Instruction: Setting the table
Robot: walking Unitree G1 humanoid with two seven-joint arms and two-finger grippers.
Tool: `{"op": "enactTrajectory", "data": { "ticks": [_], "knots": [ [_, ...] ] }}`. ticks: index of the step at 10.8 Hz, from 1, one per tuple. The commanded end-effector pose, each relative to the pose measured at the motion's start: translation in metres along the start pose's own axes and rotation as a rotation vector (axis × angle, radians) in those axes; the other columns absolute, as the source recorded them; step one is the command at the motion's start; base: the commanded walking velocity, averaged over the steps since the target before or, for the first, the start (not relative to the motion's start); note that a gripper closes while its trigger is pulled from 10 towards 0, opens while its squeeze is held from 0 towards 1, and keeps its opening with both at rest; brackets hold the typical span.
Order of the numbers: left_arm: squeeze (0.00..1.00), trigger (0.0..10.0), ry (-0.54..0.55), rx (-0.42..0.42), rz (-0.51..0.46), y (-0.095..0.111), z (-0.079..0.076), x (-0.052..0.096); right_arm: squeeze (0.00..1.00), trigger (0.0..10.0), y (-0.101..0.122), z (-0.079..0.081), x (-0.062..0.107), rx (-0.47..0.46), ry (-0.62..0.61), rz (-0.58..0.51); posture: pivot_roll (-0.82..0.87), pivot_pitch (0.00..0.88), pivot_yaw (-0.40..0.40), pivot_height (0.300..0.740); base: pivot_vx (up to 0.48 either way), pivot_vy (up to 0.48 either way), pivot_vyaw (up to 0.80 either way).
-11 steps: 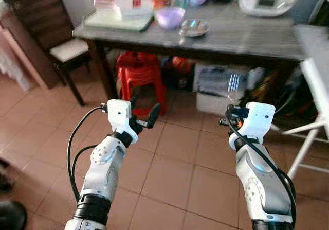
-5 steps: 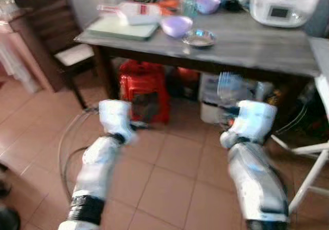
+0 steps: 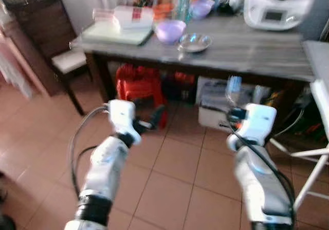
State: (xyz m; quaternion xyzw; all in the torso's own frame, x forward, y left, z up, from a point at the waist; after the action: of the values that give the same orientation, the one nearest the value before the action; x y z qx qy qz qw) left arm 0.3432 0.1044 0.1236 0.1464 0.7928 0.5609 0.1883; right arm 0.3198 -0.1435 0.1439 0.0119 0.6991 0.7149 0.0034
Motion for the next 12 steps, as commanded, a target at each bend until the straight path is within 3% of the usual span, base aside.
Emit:
{"op": "enactTrajectory", "data": {
  "ticks": [1,7,9,10,12],
  "knots": [
    [0.00,10.0,-0.016,0.007,-0.002,0.001,-0.006,-0.004,0.00,10.0,0.004,-0.008,0.000,0.008,-0.028,-0.014,-0.01,0.047,0.050,0.740,0.311,0.000,0.00],
    [0.00,10.0,-0.019,0.008,-0.001,0.000,-0.007,-0.004,0.00,10.0,0.005,-0.008,0.001,0.012,-0.031,-0.022,-0.02,0.047,0.051,0.740,0.299,0.000,0.00],
    [0.00,10.0,0.036,-0.045,-0.002,-0.001,0.005,0.007,0.00,10.0,0.009,-0.011,0.003,0.046,-0.041,-0.055,-0.01,0.047,0.052,0.740,0.272,0.000,0.00],
    [0.00,10.0,0.065,-0.051,0.012,-0.005,0.013,0.020,0.00,10.0,0.009,-0.022,0.008,0.085,-0.070,-0.078,-0.01,0.048,0.050,0.740,0.270,0.000,0.00],
    [0.00,10.0,0.095,-0.070,0.014,-0.006,0.019,0.032,0.00,10.0,0.003,-0.030,0.018,0.123,-0.055,-0.084,0.00,0.048,0.045,0.740,0.274,0.000,0.00]
  ]
}}
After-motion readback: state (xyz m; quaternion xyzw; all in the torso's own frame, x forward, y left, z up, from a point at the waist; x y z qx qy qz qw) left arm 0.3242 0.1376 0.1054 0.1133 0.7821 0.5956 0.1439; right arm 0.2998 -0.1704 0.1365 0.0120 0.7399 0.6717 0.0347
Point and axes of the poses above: a point about 5 cm out from each wrist's last joint towards the gripper, its own x axis pointing back from the gripper into the wrist, its own y axis along the axis of the wrist's last joint, z = x × y, the point moved 3 cm from there along -x, pointing out of the wrist towards the gripper, and after that the axes turned 7 degrees about x, right-handed, at the moved point
